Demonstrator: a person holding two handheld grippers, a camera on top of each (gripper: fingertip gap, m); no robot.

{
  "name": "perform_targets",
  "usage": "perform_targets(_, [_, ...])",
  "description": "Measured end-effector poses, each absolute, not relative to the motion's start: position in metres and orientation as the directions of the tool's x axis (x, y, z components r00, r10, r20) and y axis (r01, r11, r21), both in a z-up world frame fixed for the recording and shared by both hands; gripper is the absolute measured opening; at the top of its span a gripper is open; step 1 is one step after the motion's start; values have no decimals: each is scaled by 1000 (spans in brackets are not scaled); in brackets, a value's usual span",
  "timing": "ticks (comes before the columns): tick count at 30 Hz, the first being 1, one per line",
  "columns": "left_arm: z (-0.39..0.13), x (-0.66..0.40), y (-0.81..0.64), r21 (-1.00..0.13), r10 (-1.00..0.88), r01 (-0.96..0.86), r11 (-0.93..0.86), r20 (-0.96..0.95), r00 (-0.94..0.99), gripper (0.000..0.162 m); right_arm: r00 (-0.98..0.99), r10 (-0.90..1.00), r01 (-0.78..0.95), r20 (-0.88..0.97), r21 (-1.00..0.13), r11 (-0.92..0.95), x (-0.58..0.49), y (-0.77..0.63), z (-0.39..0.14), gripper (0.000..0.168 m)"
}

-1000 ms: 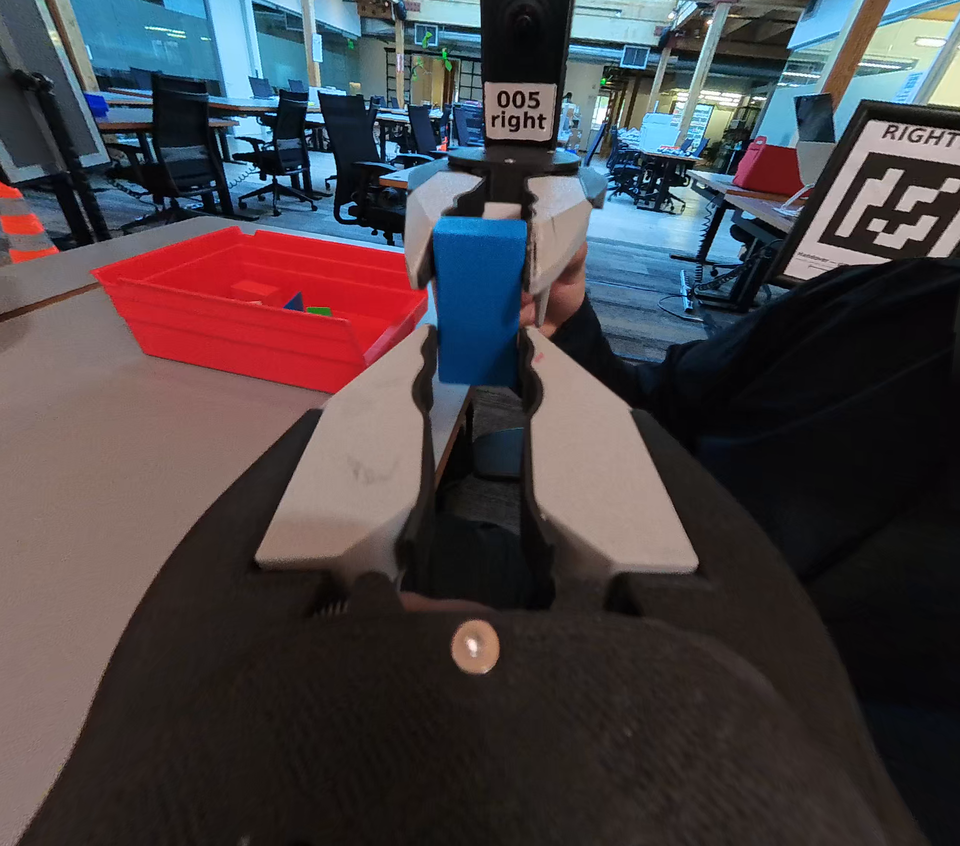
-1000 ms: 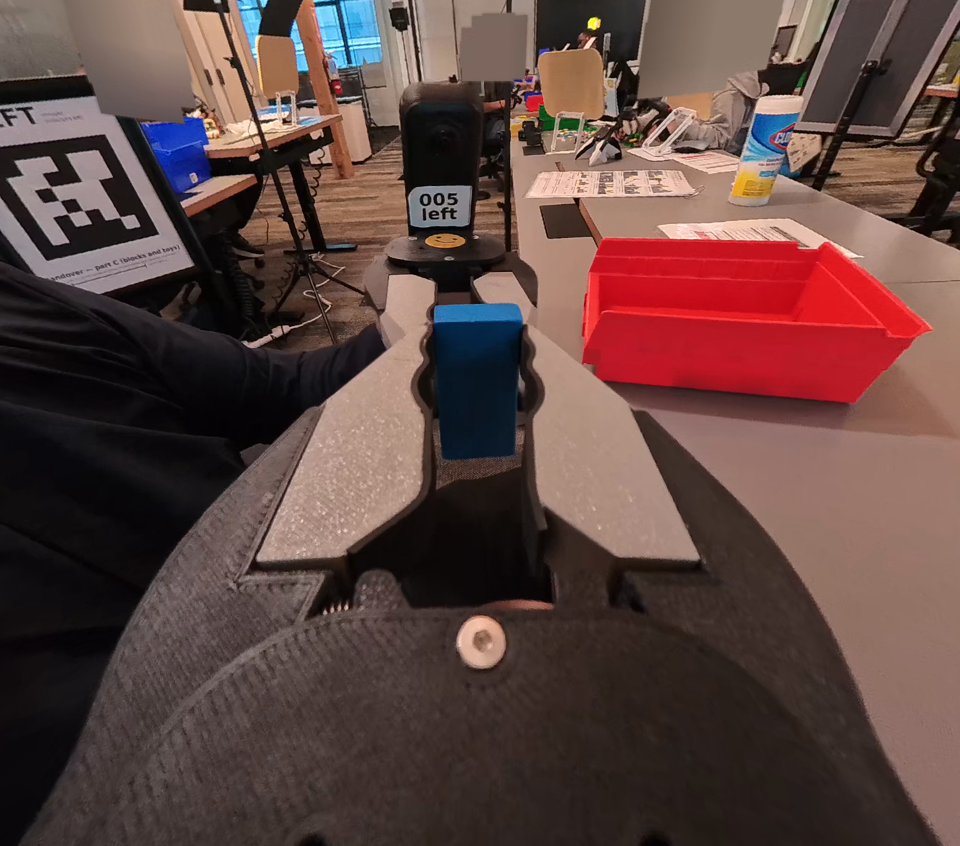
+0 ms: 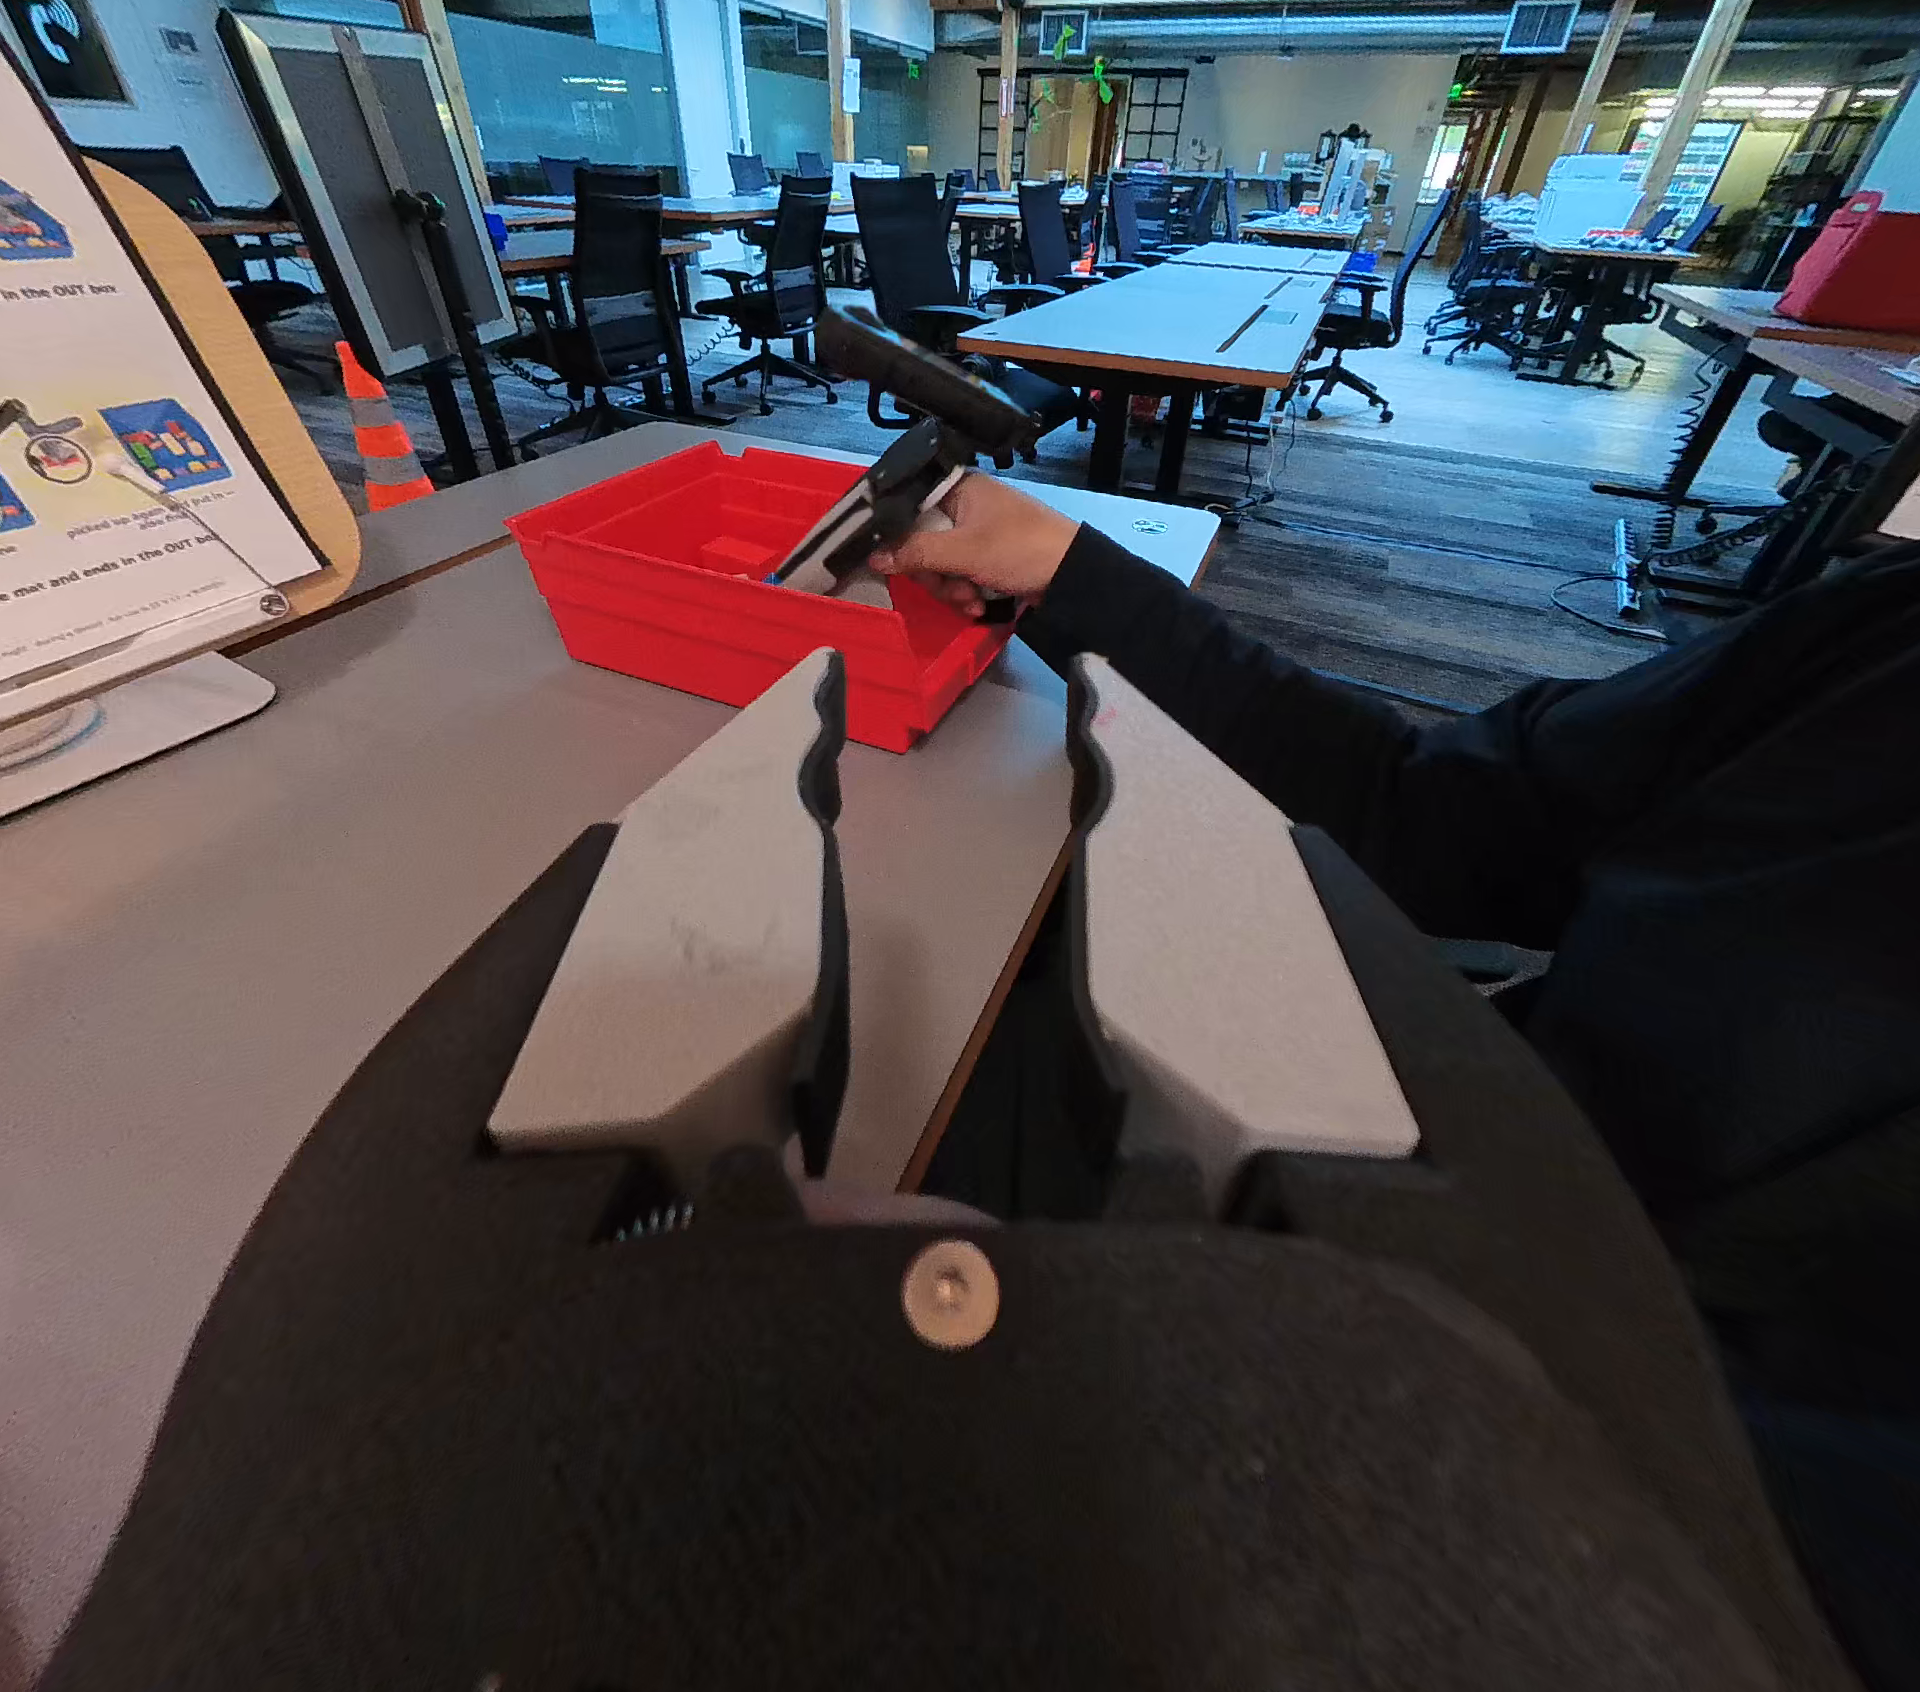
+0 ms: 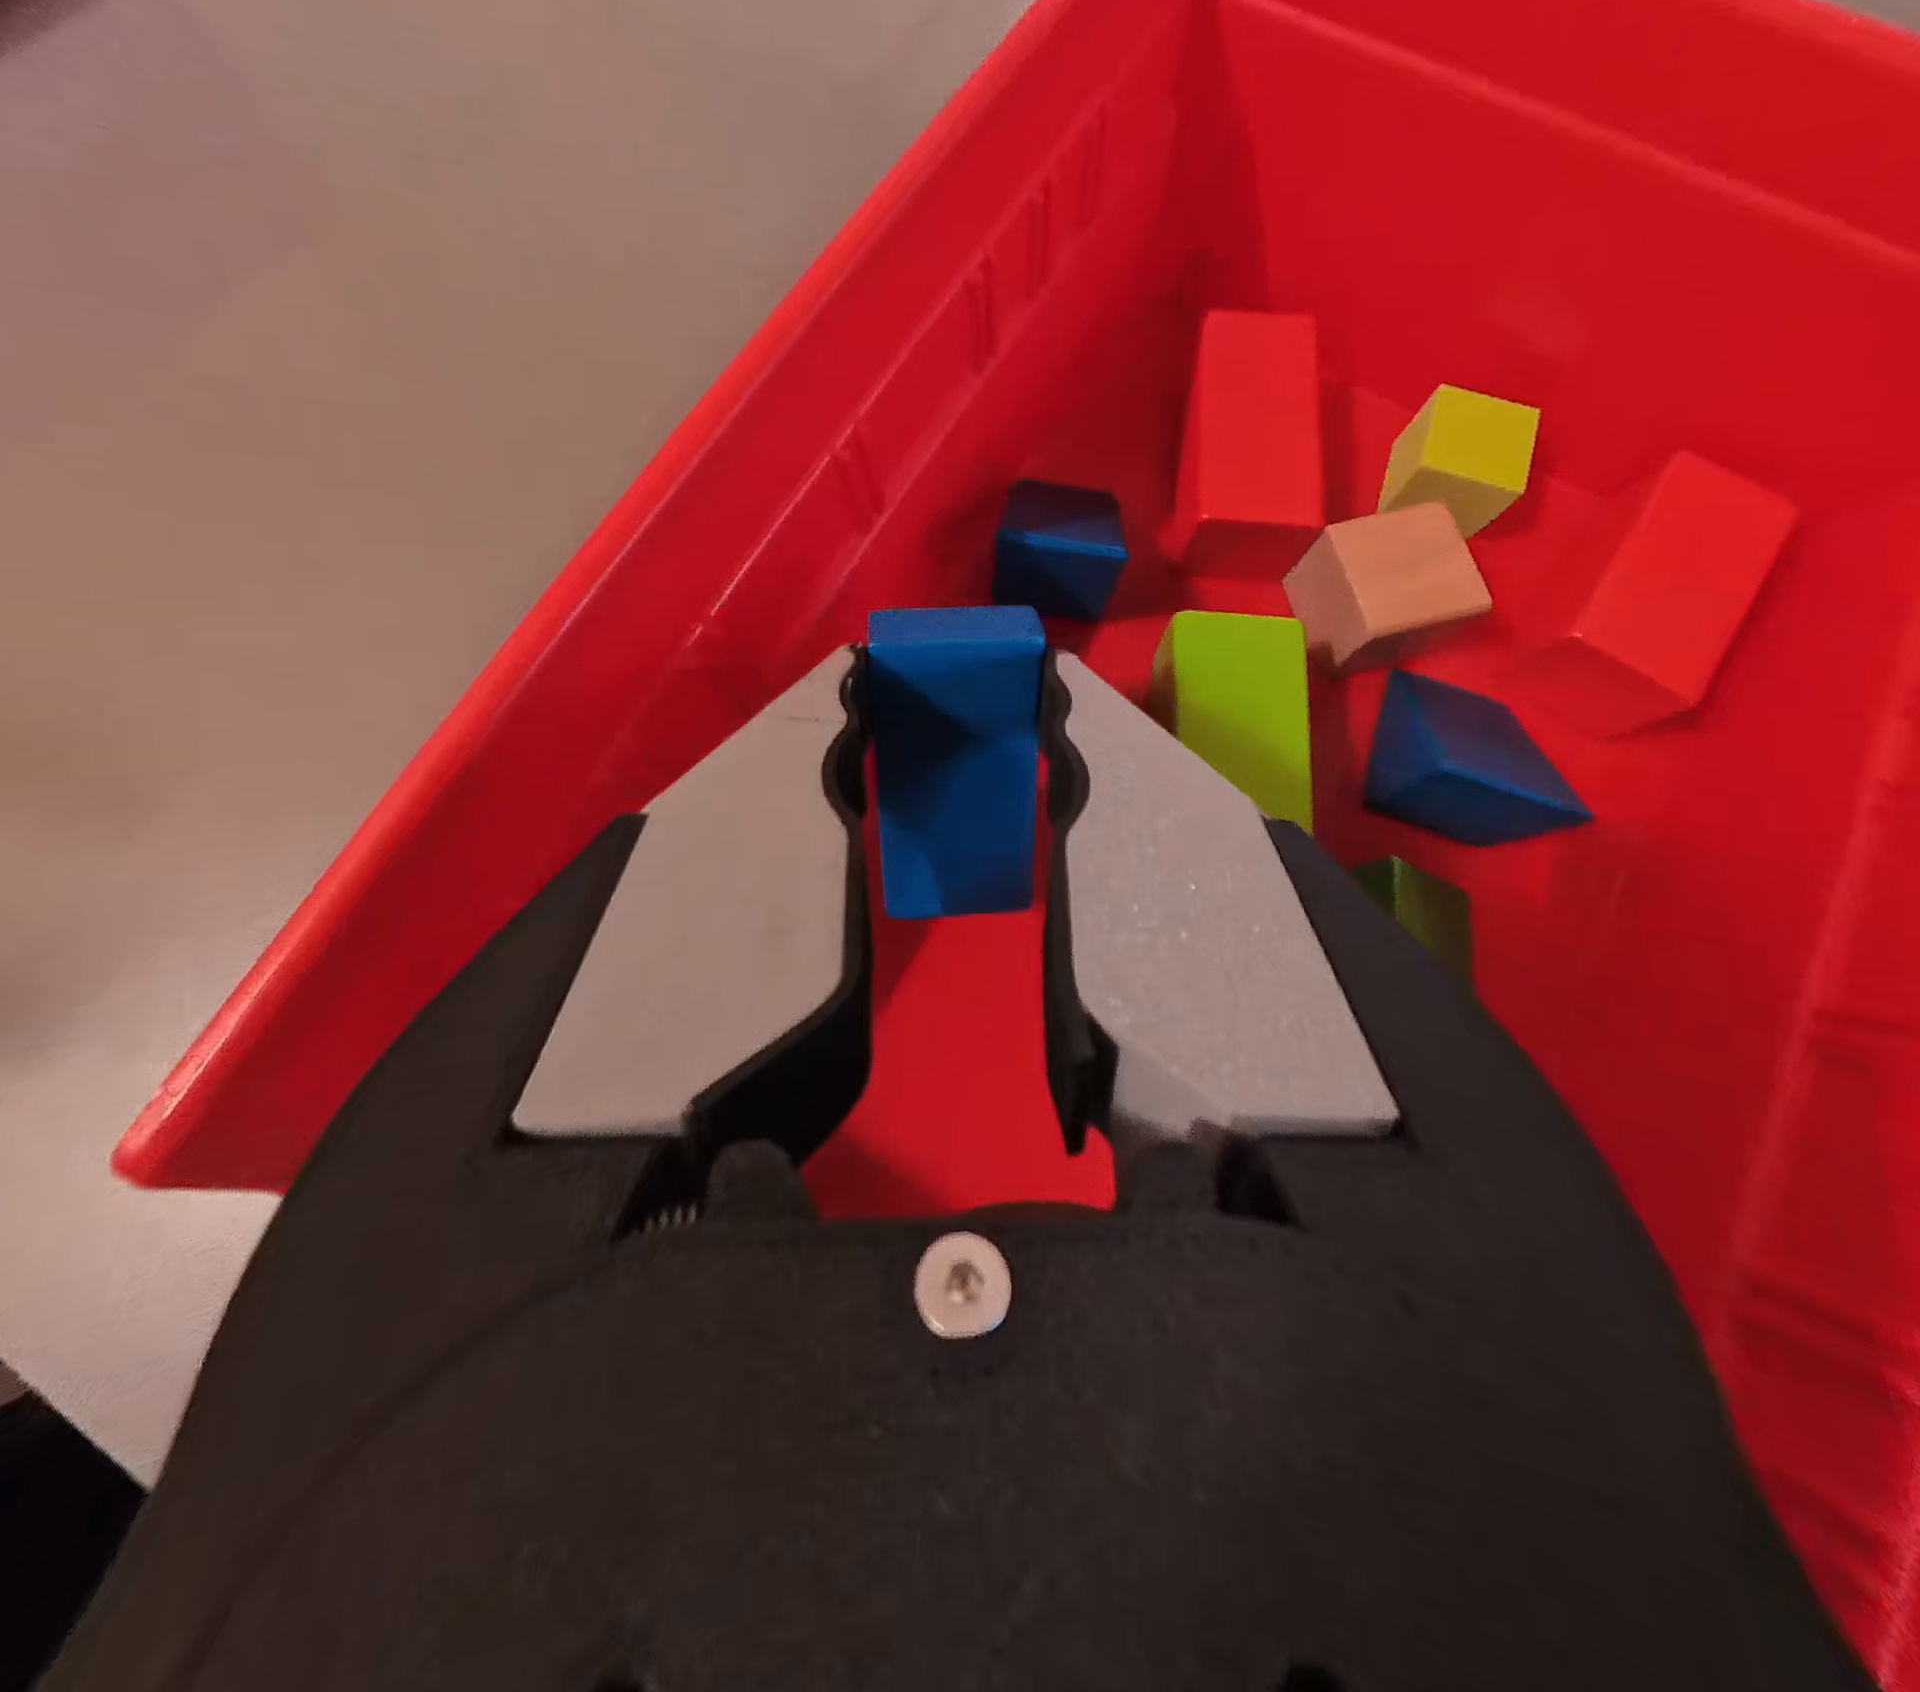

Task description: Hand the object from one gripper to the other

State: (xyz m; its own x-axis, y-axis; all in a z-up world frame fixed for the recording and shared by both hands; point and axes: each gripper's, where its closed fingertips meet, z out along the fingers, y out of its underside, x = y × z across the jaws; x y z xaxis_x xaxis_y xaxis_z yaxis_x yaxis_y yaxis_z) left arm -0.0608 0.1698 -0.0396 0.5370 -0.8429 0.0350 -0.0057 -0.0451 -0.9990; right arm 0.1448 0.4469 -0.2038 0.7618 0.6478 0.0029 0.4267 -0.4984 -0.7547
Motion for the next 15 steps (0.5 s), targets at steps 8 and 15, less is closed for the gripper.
perform_targets(8, [-37,-64,168,-999,-841,4,-43,38,539,39,792,596,539,131,-607,-584,160,448,-233,30])
perform_targets(15, [-39,-62,167,-999,-844,-10,-42,30,535,39,787,586,585,193,-534,-610,166,449,-244,30])
